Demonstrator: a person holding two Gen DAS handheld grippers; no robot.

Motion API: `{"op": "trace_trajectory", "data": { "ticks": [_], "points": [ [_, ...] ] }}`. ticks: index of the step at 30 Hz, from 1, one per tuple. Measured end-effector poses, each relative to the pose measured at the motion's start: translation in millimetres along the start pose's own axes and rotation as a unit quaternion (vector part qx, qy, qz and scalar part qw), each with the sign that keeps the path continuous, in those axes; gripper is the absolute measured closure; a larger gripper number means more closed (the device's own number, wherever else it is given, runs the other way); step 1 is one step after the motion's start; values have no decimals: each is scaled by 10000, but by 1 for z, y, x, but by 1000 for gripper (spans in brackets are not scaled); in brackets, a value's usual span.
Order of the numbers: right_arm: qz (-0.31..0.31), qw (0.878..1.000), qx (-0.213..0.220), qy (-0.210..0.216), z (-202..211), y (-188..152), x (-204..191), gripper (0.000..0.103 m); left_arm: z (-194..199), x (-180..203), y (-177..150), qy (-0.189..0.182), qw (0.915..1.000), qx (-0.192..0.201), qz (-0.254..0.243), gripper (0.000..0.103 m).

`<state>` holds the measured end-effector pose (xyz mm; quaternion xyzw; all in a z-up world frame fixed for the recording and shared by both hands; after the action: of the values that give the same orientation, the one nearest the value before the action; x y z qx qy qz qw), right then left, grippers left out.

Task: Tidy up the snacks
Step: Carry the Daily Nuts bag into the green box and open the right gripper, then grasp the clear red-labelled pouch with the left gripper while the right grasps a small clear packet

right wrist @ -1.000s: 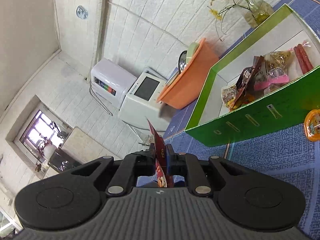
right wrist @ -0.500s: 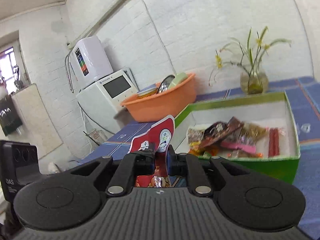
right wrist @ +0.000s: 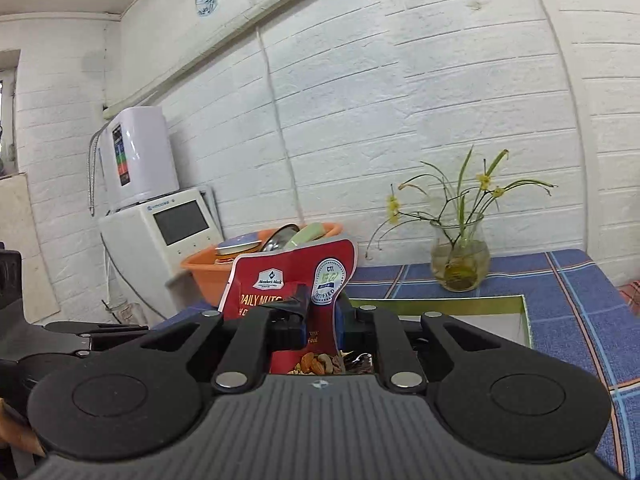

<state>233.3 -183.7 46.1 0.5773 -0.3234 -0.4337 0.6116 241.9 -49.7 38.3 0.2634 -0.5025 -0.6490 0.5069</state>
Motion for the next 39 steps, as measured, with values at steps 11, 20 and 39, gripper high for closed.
{"op": "trace_trajectory", "data": {
  "ticks": [11,20,39],
  "points": [
    [-61,9951,-327,-932,-28,-17,42,72,-71,25,-11,212,9981,-163,-557,89],
    [-274,9910,-640,-1147,-42,-52,60,0,-78,-5,-21,661,9967,-179,-424,38],
    [-336,9961,-264,-766,86,-58,51,0,33,-26,-78,-122,9983,-523,230,18]
  ]
}}
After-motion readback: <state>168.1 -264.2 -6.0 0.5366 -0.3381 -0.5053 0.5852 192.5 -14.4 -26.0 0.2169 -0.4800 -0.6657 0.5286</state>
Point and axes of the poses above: each gripper's, at about its wrist camera, not at the fingertips, and z roughly against the way its jaws point, x to its right, y to its top, the point moved 7 cm from there along -z, roughly the way its jaws point, and after that the axes turned 6 degrees about z, right-handed, at the moved point
